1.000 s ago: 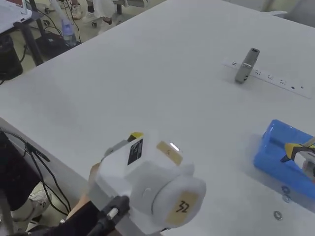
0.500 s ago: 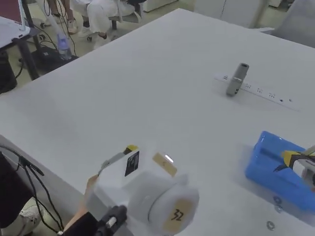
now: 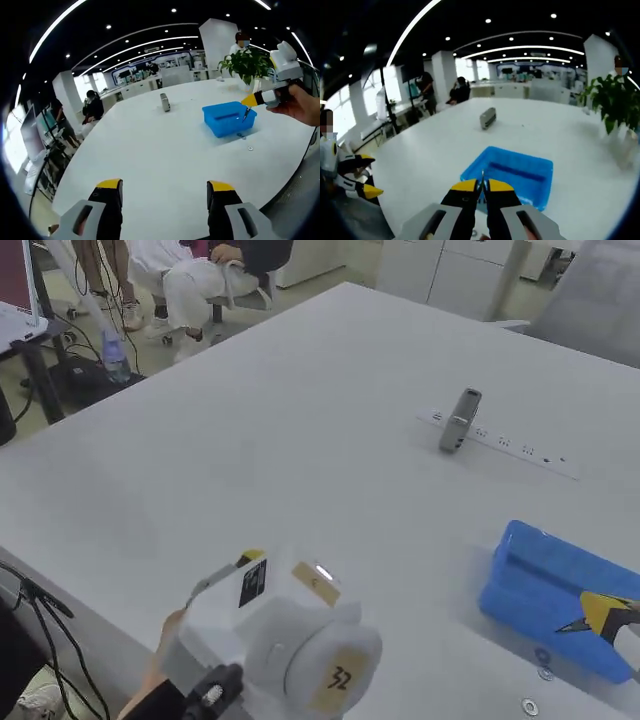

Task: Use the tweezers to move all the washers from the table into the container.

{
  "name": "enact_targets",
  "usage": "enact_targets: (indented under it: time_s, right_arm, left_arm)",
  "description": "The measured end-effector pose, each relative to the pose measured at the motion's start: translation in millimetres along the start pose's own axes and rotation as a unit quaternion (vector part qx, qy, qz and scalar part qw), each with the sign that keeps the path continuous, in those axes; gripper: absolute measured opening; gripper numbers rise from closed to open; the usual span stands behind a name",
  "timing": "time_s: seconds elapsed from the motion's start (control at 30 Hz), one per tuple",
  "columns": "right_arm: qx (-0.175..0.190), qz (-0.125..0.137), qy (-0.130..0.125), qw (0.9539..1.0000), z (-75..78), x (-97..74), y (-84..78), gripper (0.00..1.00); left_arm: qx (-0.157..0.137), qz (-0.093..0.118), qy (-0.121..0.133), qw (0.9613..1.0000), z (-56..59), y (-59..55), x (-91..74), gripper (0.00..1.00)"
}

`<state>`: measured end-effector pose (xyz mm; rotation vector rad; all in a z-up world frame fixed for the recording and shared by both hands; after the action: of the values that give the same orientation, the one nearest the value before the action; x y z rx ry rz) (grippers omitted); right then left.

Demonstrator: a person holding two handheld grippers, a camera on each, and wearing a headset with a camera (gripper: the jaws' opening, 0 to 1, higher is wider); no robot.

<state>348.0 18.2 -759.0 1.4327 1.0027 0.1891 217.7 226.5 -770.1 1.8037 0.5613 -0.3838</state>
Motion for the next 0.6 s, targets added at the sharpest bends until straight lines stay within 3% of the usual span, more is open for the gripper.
enact_targets:
  time_s: [0.37, 0.6]
  right_arm:
    - [0.000, -0.032, -0.008, 0.9995, 10.9, 17.7, -30.5, 0.03]
    - [-0.013, -0.037, -0.023, 0.9990, 21.3, 22.5, -36.6, 0.03]
  left_arm:
    - [0.004, -0.007, 0.002, 1.0000, 0.2, -2.3, 1.3, 0.69]
    - [0.006, -0.009, 0.001, 0.9999, 0.6, -3.0, 1.6, 0.68]
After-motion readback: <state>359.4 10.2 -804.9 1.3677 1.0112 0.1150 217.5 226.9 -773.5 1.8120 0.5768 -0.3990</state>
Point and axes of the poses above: the centre of the closed fingertips' face, and the gripper's own axes: x roughly forward along the fingers, z roughly to its right, y roughly out of its top, the point moved 1 cm from there along -x, roughly backward along the fingers, and after that the axes turned 7 degrees about y, right-handed, at the moved point
